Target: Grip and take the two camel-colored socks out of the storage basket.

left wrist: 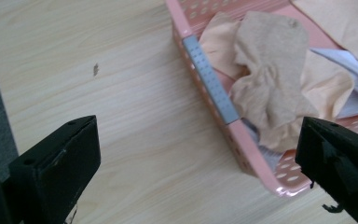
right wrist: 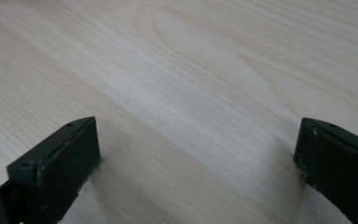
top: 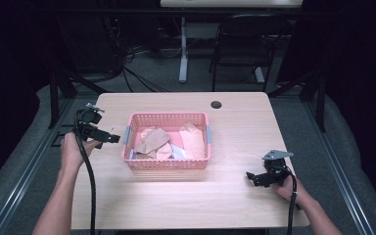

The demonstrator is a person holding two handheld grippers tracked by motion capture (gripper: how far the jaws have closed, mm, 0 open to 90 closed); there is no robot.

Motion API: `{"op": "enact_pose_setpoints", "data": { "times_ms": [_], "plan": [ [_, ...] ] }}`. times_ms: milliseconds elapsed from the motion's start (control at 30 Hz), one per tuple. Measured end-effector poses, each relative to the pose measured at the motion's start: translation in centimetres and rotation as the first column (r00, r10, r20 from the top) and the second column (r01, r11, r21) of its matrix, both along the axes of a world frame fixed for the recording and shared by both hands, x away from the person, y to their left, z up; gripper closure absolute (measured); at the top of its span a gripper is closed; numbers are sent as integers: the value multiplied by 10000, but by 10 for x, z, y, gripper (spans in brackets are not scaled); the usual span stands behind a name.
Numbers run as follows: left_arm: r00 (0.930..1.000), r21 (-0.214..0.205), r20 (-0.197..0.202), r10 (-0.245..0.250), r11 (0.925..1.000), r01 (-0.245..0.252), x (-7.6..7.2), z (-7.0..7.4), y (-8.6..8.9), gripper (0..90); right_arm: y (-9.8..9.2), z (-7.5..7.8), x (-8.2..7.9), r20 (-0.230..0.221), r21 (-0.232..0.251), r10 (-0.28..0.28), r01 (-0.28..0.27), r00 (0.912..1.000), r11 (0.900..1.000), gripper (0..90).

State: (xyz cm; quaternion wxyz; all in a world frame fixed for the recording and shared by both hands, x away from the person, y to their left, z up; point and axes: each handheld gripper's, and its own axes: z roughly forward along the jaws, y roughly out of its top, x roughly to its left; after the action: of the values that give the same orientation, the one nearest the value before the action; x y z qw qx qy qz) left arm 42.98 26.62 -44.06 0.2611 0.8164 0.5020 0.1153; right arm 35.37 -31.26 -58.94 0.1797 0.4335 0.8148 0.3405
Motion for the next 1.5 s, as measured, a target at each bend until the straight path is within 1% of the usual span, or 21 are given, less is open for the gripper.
{"op": "enact_pose_setpoints", "data": {
  "times_ms": [33,167,267,367,567,600,633,667,733,800,933,1033,1100,1167,1233,1267,1333,1400,1433,1467,1500],
  "plan": [
    [10000,-152,8,-86,9998,86,1,0,-3,0,0,0,0,0,-3,2,-2,10000,10000,0],
    [9990,-215,41,-455,9987,456,8,1,-20,0,0,0,0,-3,-2,0,0,10000,10000,0],
    [9974,-138,3,-724,9973,724,12,1,-33,0,0,0,0,-1,-2,-1,1,10000,10000,0],
    [9961,48,44,-885,9961,885,16,0,-46,0,0,0,0,-1,-1,1,-1,10000,10000,0],
    [9923,388,-112,-1233,9916,1236,23,-6,-66,0,0,0,0,-1,-1,3,-3,10000,10000,0],
    [9929,295,-48,-1192,9924,1193,24,-8,-69,0,0,0,0,0,-1,1,-1,10000,10000,0],
    [9917,106,-78,-1281,9917,1282,25,-9,-70,0,0,0,0,0,0,1,-1,10000,10000,0],
    [9905,-126,-215,-1359,9907,1356,26,-11,-72,1,0,0,0,-1,-1,-1,1,10000,10000,0],
    [9896,-18,-337,-1398,9902,1398,29,-15,-76,9,0,0,0,-3,0,0,0,10000,10000,0],
    [9887,-44,-301,-1466,9892,1465,31,-18,-80,34,0,0,0,-2,3,-1,1,10000,10000,0],
    [9847,207,-541,-1658,9857,1672,34,-25,-91,57,0,0,0,-1,-1,1,-1,10000,10000,0],
    [9821,426,-649,-1769,9828,1798,36,-30,-98,115,0,0,0,1,2,2,-2,10000,10000,0],
    [9798,416,-780,-1842,9813,1878,38,-34,-103,144,0,0,0,-1,0,0,0,10000,10000,0],
    [9792,607,-853,-1839,9800,1894,40,-40,-108,160,0,0,0,-2,3,1,-1,10000,10000,0],
    [9775,772,-992,-1860,9780,1939,41,-44,-112,203,0,0,0,-2,3,1,-1,10000,10000,0],
    [9776,924,-1033,-1832,9769,1928,42,-46,-114,233,0,0,0,0,-1,1,-1,10000,10000,0],
    [9761,1157,-1176,-1829,9737,1964,43,-51,-118,248,0,0,0,0,1,1,-1,10000,10000,0],
    [9778,1393,-1295,-1647,9733,1824,44,-55,-120,290,0,0,0,-2,2,4,-4,10000,10000,0],
    [9774,1451,-1354,-1622,9726,1815,45,-57,-121,290,0,0,0,-2,2,4,-4,10000,10000,0],
    [9791,1534,-1354,-1516,9731,1719,46,-60,-121,298,0,0,0,-1,3,3,-3,10000,10000,0],
    [9778,1616,-1452,-1508,9714,1738,47,-62,-121,330,0,0,0,-4,3,5,-5,10000,10000,0]
  ]
}}
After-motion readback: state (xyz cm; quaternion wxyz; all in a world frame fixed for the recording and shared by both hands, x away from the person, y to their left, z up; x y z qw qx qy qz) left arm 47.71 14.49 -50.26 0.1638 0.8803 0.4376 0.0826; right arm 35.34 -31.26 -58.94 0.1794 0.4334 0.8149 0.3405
